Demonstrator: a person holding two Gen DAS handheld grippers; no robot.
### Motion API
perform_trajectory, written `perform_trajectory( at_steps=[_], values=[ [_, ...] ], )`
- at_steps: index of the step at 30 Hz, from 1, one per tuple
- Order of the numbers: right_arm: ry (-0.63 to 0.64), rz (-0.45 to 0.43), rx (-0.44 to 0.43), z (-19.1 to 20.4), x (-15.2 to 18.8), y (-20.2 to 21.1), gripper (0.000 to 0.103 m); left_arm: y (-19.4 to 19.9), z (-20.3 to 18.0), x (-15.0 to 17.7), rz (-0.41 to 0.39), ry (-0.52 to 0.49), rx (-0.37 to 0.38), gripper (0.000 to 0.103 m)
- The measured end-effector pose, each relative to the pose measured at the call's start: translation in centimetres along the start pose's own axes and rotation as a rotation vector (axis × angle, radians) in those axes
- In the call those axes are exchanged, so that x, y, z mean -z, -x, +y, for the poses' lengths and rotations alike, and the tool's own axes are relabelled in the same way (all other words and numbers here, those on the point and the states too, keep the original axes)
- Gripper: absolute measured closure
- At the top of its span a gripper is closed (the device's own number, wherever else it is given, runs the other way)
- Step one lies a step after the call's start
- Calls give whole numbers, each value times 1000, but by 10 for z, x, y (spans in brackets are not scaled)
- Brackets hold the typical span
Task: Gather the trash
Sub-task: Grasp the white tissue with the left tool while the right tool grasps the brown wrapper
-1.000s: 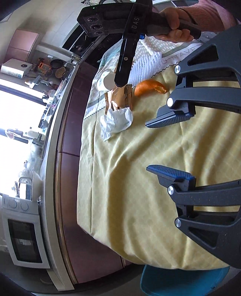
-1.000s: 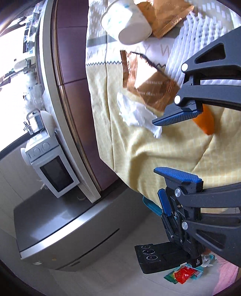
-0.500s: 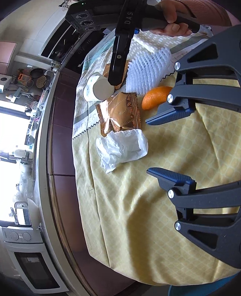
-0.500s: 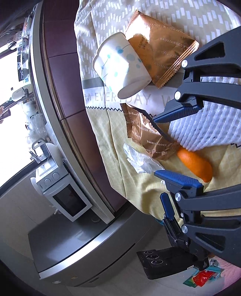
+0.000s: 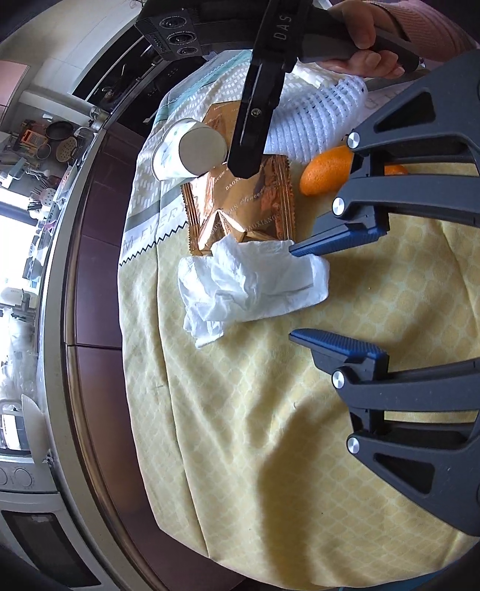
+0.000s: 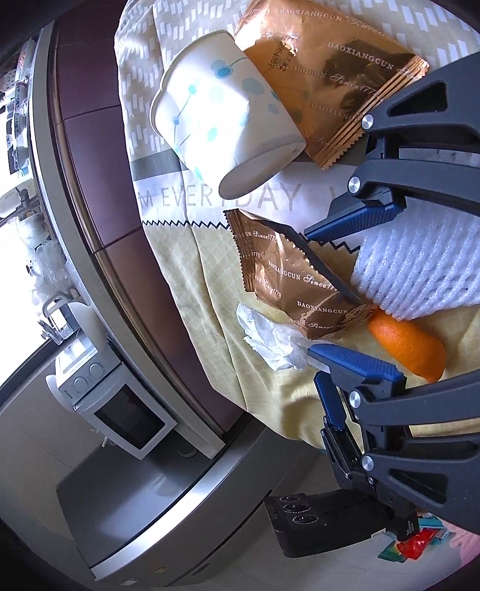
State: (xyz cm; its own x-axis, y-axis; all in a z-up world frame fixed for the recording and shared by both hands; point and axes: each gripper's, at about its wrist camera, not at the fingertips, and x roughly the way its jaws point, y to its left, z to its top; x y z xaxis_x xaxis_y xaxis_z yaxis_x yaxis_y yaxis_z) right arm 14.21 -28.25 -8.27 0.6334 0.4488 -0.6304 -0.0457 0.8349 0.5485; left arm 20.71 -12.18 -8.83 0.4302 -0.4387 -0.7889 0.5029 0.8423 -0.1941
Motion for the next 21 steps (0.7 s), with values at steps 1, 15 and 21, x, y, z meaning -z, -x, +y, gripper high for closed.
perform_trajectory(
  at_steps=[1,15,21],
  values=[
    [-3,2,-2,0,-1,-1,48,0,1,-1,0,2,2,68],
    [36,3,-7,7,0,-7,79,12,10,7,-22,44,12,100],
    [70,-27,-18,18,2,1,81,38,21,20,-68,65,5,100]
  ],
)
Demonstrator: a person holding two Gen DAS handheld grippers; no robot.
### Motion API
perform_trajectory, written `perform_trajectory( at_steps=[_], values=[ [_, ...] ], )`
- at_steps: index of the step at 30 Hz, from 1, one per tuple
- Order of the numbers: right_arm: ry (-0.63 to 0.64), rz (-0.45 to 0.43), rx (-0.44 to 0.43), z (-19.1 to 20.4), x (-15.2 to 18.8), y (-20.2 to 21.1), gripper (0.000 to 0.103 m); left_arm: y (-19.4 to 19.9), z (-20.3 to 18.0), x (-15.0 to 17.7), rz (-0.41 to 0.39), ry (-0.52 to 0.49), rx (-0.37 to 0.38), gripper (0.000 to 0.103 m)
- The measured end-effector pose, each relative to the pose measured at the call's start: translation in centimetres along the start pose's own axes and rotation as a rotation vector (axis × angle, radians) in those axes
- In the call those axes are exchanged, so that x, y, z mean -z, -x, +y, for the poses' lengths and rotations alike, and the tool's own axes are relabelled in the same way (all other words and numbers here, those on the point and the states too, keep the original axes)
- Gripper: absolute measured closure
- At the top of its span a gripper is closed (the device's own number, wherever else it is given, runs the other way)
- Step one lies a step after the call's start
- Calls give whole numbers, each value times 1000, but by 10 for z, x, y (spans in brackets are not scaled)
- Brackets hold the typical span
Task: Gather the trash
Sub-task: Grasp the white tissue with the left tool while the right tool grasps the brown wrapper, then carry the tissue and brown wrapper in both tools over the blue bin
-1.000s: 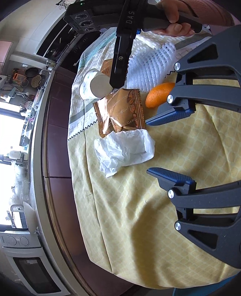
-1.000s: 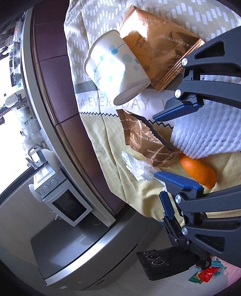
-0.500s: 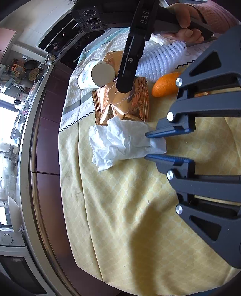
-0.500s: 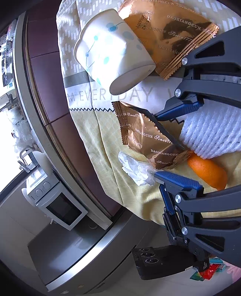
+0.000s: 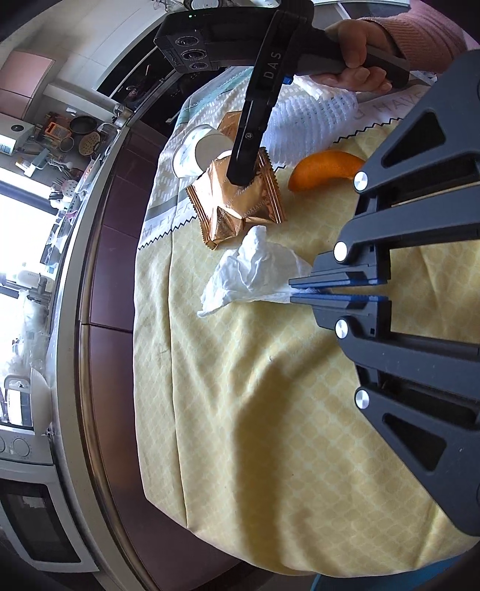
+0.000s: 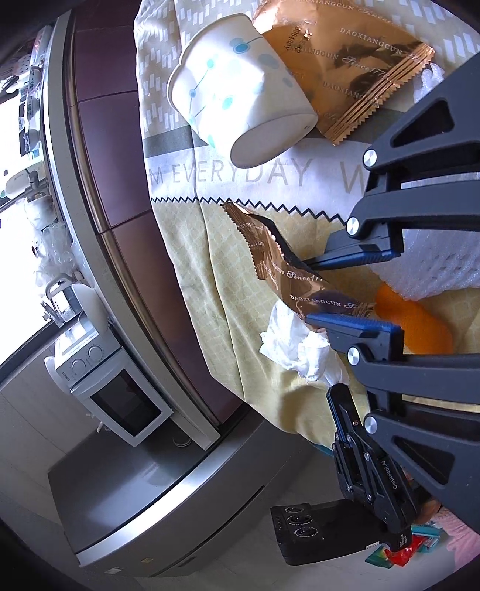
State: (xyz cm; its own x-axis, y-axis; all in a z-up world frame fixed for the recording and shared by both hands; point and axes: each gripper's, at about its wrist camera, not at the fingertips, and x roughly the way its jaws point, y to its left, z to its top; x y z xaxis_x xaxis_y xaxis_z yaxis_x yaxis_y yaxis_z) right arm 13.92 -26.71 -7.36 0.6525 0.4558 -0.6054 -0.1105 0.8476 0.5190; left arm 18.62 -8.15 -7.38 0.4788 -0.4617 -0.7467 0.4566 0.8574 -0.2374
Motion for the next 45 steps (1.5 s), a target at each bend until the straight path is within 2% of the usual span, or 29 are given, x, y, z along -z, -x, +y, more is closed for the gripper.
perform_trajectory(
  at_steps=[12,31,45],
  values=[
    [71,-36,-47,28,5,16,89,51,25,36,-56,19,-2,100],
    [138,-36,-174,76,15,18,89,124,58,78,-156,77,-63,100],
    [187,1,-254,115,26,4,89,170,73,100,-220,115,-108,100]
  ],
)
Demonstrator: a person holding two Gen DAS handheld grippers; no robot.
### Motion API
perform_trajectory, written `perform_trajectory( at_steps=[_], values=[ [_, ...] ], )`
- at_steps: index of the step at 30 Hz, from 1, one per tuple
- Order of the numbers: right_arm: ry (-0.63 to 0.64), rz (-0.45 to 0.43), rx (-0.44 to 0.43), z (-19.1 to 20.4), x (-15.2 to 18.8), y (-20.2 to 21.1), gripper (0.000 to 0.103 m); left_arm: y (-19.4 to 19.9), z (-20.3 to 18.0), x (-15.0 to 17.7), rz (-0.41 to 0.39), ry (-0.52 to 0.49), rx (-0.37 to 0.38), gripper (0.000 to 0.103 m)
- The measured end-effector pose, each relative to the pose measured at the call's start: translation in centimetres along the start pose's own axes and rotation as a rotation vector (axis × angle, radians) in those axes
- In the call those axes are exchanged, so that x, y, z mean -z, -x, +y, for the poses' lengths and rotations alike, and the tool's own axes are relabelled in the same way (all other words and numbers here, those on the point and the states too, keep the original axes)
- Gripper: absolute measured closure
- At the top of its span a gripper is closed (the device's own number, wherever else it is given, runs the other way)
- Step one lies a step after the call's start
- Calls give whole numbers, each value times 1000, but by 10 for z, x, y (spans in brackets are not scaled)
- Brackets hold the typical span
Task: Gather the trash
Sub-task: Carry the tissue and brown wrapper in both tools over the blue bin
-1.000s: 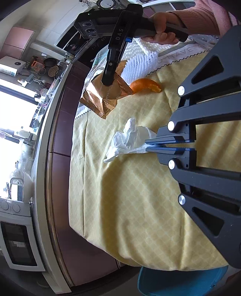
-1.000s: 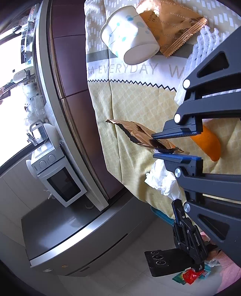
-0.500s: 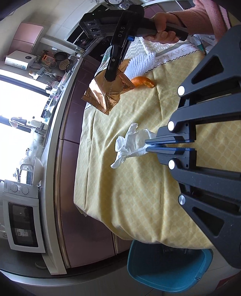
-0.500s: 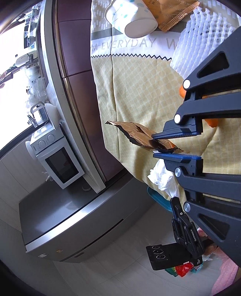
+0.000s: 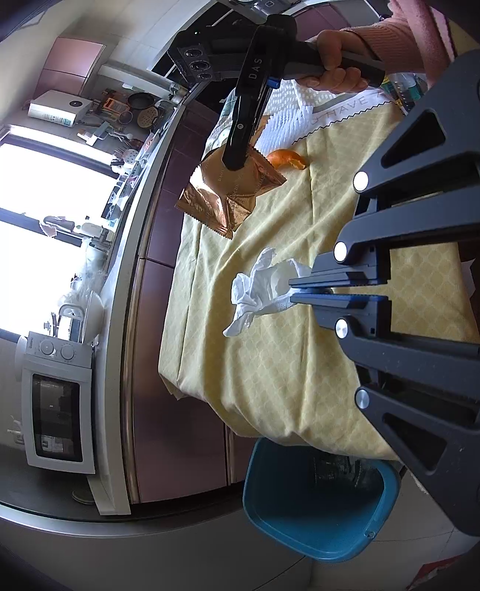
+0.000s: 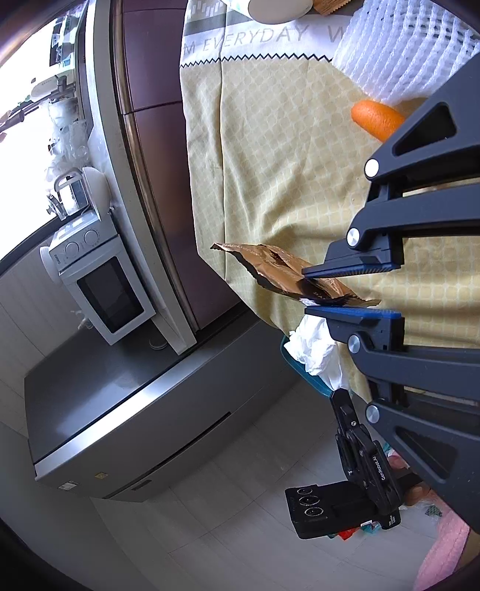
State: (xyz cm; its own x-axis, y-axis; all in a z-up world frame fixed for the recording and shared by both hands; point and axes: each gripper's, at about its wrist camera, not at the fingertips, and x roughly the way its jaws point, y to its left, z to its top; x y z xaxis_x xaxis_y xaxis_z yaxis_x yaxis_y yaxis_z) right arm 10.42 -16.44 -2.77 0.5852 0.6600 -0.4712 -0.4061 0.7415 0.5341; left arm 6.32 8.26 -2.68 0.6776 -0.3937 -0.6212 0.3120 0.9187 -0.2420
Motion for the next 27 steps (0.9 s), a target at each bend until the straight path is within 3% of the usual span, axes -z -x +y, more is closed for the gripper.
perform_trajectory(
  at_steps=[27],
  values=[
    [119,116,-153,79,0,-67,89,66,65,18,-81,100,-134,100]
  ],
)
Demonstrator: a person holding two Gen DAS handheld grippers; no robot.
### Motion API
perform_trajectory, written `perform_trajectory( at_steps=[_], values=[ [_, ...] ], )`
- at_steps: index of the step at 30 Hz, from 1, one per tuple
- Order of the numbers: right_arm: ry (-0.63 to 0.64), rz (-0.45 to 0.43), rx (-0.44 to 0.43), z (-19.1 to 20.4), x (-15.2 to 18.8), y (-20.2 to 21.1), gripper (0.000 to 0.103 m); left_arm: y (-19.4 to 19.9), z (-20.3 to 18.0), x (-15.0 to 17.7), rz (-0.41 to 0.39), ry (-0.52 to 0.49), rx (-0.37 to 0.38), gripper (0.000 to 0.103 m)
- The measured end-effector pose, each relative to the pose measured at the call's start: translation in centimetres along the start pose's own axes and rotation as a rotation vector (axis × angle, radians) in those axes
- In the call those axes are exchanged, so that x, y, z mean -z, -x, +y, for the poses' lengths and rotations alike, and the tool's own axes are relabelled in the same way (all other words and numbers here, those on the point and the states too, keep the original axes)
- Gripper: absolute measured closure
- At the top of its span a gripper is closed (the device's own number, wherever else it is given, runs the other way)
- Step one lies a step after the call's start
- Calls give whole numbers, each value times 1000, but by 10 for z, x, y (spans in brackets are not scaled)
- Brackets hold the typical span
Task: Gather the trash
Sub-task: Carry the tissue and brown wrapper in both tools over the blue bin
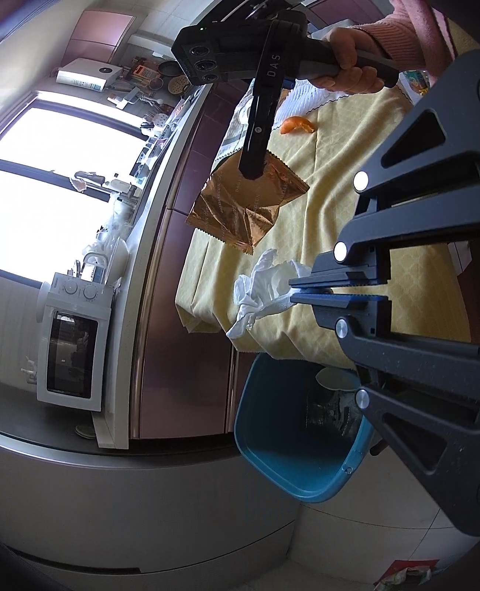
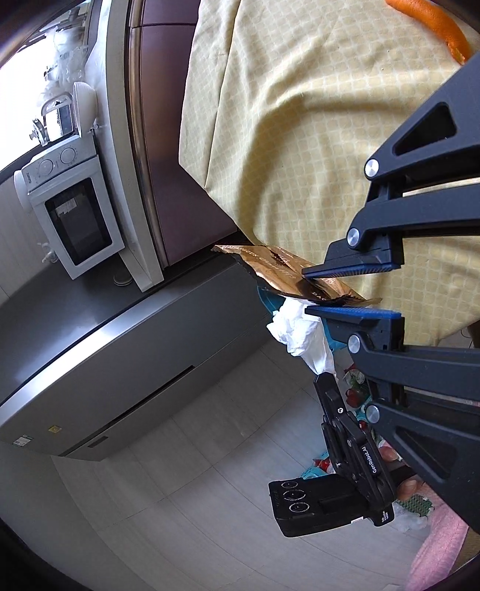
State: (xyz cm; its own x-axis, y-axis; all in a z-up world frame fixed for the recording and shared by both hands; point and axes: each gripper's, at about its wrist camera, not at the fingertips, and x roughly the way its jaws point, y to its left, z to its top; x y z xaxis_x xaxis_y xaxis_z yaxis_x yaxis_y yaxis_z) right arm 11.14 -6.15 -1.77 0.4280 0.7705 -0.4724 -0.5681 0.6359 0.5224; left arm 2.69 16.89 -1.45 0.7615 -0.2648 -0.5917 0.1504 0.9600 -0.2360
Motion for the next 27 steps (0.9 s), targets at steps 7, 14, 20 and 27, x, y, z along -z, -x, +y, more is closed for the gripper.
perform_trajectory(
  at_steps=[7,14,20,27],
  values=[
    [27,32,-32,13,-5,-21,89,6,22,2,-9,38,-39,100],
    [47,68,-58,26,-10,-46,89,12,43,2,-20,69,-89,100],
    [64,100,-74,34,-14,-65,89,11,58,4,-17,96,-114,100],
    [72,131,-88,39,-16,-83,89,4,72,4,-9,125,-130,100]
  ],
)
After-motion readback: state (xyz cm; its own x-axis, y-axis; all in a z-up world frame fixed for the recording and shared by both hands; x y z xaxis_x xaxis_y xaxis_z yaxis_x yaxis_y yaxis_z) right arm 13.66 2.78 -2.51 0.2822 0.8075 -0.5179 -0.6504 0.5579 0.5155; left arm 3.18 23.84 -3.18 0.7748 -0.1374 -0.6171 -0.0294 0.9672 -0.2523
